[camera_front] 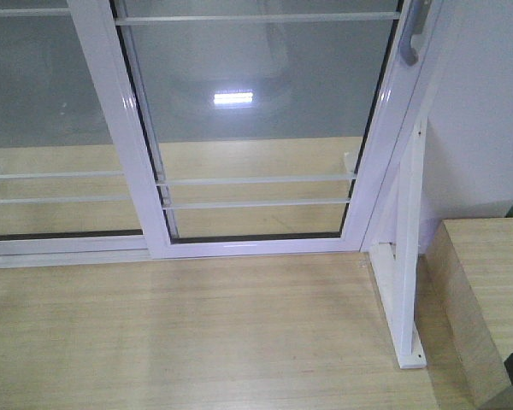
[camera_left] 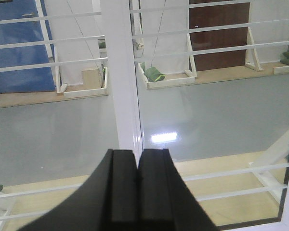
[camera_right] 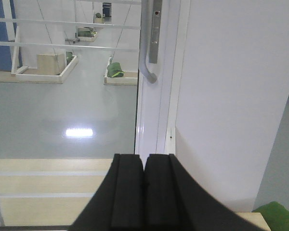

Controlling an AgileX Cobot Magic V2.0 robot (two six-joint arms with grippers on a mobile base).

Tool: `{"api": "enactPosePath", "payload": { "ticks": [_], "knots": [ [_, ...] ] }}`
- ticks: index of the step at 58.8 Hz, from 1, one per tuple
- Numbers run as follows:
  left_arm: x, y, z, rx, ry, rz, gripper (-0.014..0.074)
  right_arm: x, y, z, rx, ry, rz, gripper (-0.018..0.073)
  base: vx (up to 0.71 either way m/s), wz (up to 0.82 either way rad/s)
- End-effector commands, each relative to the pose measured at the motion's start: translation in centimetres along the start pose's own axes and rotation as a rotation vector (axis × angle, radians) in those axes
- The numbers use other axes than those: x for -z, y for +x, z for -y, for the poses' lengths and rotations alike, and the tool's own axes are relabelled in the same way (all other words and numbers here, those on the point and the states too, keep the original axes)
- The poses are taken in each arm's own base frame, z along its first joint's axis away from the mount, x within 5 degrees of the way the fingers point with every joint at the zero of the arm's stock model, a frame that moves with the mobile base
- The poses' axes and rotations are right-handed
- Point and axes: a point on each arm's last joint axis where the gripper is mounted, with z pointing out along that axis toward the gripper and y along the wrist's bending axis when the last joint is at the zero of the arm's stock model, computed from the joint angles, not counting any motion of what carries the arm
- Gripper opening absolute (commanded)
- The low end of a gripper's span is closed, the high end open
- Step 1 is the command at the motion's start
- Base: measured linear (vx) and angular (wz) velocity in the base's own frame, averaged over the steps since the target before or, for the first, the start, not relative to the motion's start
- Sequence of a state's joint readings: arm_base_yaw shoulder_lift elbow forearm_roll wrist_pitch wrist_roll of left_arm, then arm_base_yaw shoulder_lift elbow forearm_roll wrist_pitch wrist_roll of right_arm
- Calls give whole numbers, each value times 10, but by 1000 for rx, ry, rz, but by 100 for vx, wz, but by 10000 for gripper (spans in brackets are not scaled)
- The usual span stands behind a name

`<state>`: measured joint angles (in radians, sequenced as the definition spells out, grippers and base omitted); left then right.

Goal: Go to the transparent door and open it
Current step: 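Drive the base up close to the glass door and stop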

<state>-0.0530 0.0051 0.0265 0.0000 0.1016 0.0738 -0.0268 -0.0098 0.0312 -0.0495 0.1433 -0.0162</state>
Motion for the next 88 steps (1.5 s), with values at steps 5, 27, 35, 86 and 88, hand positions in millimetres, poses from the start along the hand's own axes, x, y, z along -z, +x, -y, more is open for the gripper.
{"api": "enactPosePath", "payload": {
  "ticks": [5,27,35,86,88],
  "knots": [
    [-2,2,1,2,4,36,-6,0,-4,0,12,8,75,-8,32,4],
    [-2,2,1,2,4,36,-6,0,-4,0,12,8,75,-8,24,5],
    [-2,2,1,2,4,36,-6,0,-4,0,12,8,75,-8,17,5],
    [-3,2,1,2,4,33,-6,-1,-4,0,12,9,73,-8,13,1],
    [-4,1,1,-13,5,31,-6,-1,-5,0,12,9,73,-8,-1,0]
  ]
}}
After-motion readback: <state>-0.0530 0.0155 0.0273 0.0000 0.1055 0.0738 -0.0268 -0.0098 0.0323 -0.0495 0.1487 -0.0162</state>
